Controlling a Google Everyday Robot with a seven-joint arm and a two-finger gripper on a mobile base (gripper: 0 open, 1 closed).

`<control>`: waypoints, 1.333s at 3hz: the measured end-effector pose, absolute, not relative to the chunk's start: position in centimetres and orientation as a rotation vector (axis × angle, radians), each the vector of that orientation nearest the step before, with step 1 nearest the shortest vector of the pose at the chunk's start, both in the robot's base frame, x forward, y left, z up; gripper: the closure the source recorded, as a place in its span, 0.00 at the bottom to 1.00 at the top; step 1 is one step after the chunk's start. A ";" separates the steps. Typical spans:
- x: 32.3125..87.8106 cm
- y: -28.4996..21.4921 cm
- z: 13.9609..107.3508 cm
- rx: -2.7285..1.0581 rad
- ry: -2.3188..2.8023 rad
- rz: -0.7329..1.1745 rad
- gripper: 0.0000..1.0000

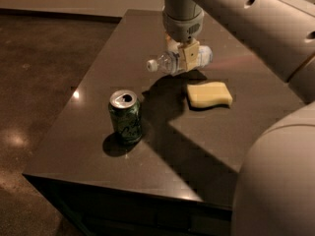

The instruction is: Move blue plastic bottle near sponge

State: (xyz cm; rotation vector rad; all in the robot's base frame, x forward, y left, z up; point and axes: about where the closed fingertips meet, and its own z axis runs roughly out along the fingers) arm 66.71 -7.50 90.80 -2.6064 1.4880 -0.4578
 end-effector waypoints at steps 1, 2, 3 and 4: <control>65.1 -8.3 89.7 -2.625 1.512 -0.401 0.83; 64.0 -8.5 88.8 -2.643 1.533 -0.341 0.60; 64.3 -8.4 88.8 -2.638 1.529 -0.347 0.36; 64.4 -8.4 88.7 -2.634 1.525 -0.350 0.13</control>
Offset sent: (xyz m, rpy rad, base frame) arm -0.0446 -0.0159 -0.0274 0.0076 0.1571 -0.0274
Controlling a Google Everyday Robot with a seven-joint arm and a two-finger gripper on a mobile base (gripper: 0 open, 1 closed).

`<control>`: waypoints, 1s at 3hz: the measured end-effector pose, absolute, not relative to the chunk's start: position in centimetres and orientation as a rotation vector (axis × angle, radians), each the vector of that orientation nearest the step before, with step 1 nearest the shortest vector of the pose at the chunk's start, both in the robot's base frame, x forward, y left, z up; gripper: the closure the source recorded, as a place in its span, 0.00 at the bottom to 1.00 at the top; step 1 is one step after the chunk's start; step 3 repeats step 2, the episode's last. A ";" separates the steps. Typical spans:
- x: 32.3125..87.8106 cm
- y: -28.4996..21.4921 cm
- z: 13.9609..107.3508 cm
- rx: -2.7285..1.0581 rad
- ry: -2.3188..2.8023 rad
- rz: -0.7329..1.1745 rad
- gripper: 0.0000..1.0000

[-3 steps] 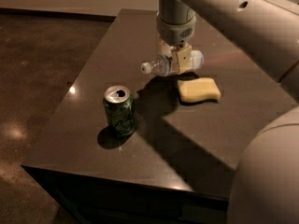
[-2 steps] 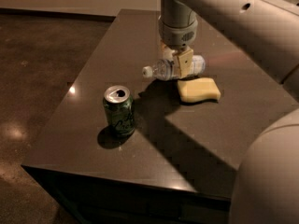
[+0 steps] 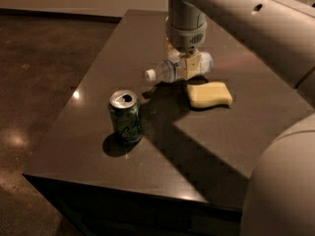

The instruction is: Move blue plastic bottle near sponge

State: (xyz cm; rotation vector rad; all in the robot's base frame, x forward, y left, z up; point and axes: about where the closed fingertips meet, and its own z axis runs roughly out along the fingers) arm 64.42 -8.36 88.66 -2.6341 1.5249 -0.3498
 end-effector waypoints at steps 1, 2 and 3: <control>64.6 -8.3 88.6 -2.631 1.522 -0.353 0.00; 64.6 -8.3 88.6 -2.630 1.522 -0.353 0.00; 64.6 -8.3 88.6 -2.630 1.522 -0.353 0.00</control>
Offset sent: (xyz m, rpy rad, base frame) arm 0.0014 0.0007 -0.0009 0.0022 -0.0038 0.0010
